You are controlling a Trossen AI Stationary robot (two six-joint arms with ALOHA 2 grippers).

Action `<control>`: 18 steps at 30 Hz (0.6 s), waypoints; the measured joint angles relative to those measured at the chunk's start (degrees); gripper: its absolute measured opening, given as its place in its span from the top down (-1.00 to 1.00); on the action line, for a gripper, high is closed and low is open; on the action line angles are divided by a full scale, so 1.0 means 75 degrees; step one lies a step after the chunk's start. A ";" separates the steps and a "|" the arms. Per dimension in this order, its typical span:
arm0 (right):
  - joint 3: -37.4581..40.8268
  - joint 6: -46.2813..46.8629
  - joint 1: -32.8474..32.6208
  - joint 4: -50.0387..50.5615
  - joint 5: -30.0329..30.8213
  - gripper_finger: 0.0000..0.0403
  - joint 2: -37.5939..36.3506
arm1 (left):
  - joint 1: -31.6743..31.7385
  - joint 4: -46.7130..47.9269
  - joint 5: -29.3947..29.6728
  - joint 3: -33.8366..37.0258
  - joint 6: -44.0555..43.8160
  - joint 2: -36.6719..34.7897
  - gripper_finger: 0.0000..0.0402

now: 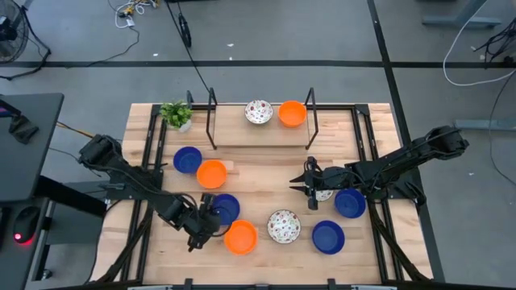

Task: Pick & Place Mini bowls
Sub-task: Put the blue bowl on the shelf

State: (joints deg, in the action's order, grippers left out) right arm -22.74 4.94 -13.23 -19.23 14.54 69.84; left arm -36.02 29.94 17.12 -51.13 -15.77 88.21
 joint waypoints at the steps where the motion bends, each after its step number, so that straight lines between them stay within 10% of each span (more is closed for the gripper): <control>1: 0.0000 0.0055 0.0000 0.0004 0.0000 0.54 0.0000 | 0.0015 -0.0005 -0.0023 0.0005 0.0163 0.0079 0.17; 18: 0.0000 0.0255 -0.0089 -0.0170 0.0001 0.54 0.0480 | 0.0272 -0.0887 -0.0351 -0.0003 0.0592 0.0488 0.95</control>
State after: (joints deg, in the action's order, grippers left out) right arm -22.74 6.85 -13.90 -20.51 14.55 73.44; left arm -33.98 23.29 14.48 -51.16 -11.33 91.88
